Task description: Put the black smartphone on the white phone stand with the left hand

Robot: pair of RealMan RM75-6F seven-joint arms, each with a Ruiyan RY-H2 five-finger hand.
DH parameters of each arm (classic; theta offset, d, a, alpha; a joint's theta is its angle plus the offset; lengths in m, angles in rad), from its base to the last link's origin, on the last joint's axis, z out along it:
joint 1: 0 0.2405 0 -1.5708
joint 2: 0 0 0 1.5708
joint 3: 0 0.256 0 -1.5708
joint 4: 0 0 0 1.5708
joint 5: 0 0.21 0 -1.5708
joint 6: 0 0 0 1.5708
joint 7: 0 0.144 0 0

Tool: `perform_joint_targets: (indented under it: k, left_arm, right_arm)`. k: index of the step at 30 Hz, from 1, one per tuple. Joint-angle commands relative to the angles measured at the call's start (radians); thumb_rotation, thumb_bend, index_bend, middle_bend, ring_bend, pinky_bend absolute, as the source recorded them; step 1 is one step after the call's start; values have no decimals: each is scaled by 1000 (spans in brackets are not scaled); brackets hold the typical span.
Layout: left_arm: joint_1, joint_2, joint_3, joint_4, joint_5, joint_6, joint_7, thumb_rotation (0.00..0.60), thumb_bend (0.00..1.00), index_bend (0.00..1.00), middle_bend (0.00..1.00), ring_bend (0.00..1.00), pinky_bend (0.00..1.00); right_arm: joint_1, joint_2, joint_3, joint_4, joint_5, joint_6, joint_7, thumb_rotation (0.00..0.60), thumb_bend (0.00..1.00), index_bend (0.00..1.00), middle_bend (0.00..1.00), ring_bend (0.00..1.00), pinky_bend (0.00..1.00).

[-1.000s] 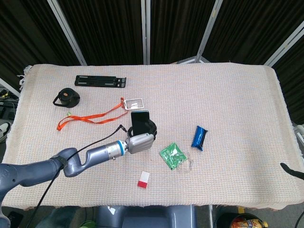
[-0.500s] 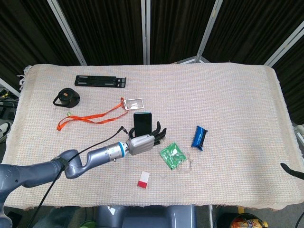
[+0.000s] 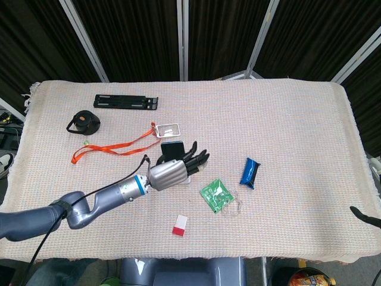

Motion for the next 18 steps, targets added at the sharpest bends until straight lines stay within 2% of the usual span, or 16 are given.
perform_joint_targets:
  k: [1, 7, 10, 13, 18]
  left_arm:
    - [187, 73, -53, -169, -151, 234, -121, 600, 0, 0, 0, 0, 94]
    - [377, 126, -33, -372, -332, 389, -150, 600, 0, 0, 0, 0, 11]
    - [489, 175, 18, -486, -418, 460, -176, 600, 0, 0, 0, 0, 0]
    - [565, 210, 72, -530, -418, 516, -212, 600, 0, 0, 0, 0, 0]
    - [641, 211, 127, -500, -356, 578, -304, 600, 0, 0, 0, 0, 0]
  right_arm:
    - [-4, 4, -5, -4, -13, 6, 7, 600, 0, 0, 0, 0, 0]
    - [-4, 6, -12, -9, -33, 9, 13, 600, 0, 0, 0, 0, 0]
    - [-4, 8, -15, -14, -44, 11, 16, 600, 0, 0, 0, 0, 0]
    - [-4, 9, -17, -17, -53, 13, 15, 600, 0, 0, 0, 0, 0]
    - [-4, 10, -22, -25, -69, 18, 10, 600, 0, 0, 0, 0, 0]
